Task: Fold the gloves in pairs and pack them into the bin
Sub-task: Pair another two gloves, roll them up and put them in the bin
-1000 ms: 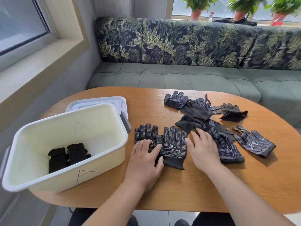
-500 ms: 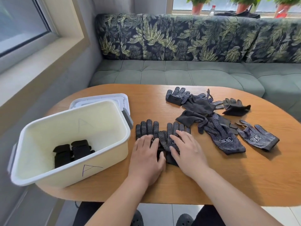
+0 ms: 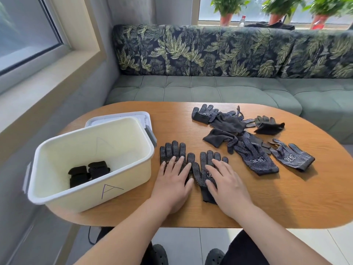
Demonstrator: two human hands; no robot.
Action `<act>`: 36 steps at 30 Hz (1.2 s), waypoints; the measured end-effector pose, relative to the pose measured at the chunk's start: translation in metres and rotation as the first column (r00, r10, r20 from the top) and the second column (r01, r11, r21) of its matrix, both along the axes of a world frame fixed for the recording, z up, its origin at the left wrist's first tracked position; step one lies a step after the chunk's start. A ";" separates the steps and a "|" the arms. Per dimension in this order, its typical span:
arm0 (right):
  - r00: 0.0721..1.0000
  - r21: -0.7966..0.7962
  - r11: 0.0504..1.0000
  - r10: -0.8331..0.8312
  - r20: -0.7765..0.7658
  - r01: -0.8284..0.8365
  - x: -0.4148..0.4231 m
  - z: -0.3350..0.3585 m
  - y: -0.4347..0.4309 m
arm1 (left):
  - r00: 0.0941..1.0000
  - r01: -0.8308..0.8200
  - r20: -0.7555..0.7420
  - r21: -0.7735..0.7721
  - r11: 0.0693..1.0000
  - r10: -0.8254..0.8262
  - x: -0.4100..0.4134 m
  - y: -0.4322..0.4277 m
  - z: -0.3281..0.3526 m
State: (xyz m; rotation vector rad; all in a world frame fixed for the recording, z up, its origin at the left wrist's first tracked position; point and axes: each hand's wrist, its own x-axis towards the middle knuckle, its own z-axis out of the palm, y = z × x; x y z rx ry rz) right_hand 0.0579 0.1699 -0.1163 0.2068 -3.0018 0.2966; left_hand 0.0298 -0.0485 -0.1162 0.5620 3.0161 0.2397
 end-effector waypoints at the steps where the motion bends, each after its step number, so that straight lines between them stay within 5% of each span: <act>1: 1.000 -0.001 1.000 -0.014 0.001 0.014 0.000 0.002 -0.001 | 1.000 0.010 -0.009 -0.013 1.000 -0.010 0.006 -0.002 0.001; 9: 0.974 0.054 0.994 -0.100 0.201 0.091 -0.007 0.001 -0.021 | 0.999 0.031 0.045 -0.071 0.997 -0.028 0.034 -0.006 -0.003; 17: 0.992 0.035 0.997 0.061 0.111 -0.066 0.017 -0.003 -0.029 | 0.994 0.112 0.010 -0.049 0.992 -0.112 0.040 -0.013 -0.001; 24: 0.990 0.049 0.997 0.046 0.136 -0.053 0.017 -0.008 -0.029 | 0.992 0.125 -0.007 -0.090 0.988 -0.126 0.043 -0.013 -0.008; 36: 0.997 -0.015 0.998 0.067 -0.044 -0.068 0.026 -0.014 -0.029 | 0.990 0.124 -0.058 -0.020 0.992 -0.125 0.047 -0.015 -0.009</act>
